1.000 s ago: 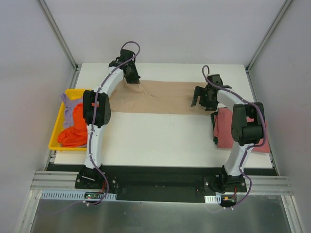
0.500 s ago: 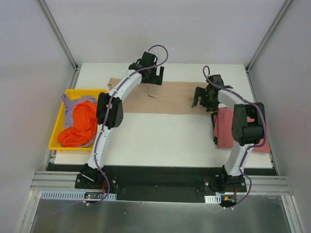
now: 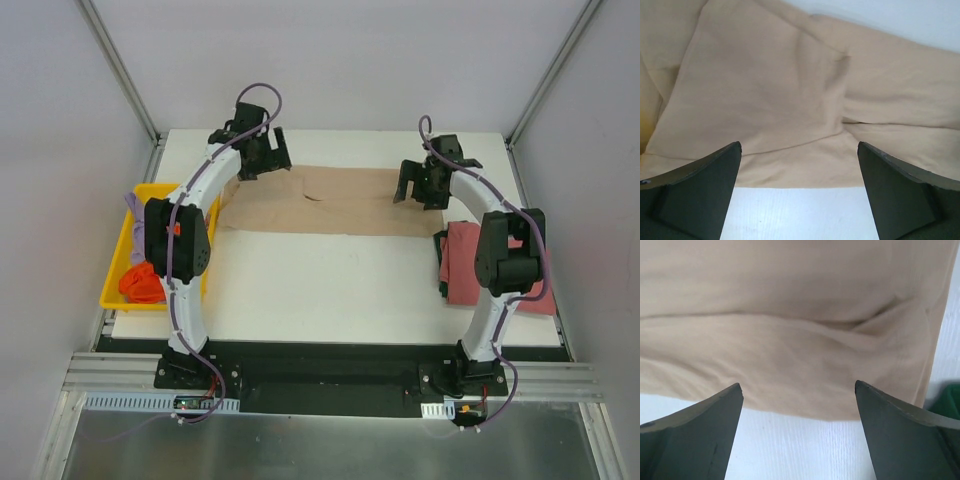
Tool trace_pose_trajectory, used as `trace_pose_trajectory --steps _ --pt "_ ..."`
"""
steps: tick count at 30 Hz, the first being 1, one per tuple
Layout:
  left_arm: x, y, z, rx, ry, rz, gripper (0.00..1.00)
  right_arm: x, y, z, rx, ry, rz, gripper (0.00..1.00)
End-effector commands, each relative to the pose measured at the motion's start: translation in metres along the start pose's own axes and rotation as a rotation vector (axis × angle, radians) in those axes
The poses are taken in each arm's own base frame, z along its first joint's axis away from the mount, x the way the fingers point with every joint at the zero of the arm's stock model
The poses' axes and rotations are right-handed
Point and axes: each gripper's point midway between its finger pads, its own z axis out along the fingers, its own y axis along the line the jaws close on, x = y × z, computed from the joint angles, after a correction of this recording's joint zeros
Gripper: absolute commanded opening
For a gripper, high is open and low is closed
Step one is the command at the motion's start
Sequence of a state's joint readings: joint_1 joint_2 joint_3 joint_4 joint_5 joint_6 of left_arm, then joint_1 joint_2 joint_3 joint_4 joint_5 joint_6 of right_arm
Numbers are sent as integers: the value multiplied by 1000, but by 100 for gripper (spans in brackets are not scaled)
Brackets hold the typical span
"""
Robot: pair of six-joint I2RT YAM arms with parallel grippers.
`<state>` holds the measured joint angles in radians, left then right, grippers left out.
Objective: Fold and stack the t-shirts
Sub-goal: Rotate the tshirt 90 degrees
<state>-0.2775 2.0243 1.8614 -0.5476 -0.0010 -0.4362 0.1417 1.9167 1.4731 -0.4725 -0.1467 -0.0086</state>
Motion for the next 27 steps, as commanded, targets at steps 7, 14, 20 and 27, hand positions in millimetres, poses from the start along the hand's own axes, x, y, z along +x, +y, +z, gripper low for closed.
trace_pose_trajectory --steps 7,14,20,27 --pt "45 65 65 -69 212 -245 99 -64 -42 34 77 -8 27 96" --pt "44 73 91 -95 217 -241 99 -104 -46 17 72 -100 -57 96" --pt "37 63 111 -43 249 -338 99 -102 -9 30 -134 -101 -28 96" --pt "15 47 145 28 227 -429 99 -66 8 70 -173 41 63 96"
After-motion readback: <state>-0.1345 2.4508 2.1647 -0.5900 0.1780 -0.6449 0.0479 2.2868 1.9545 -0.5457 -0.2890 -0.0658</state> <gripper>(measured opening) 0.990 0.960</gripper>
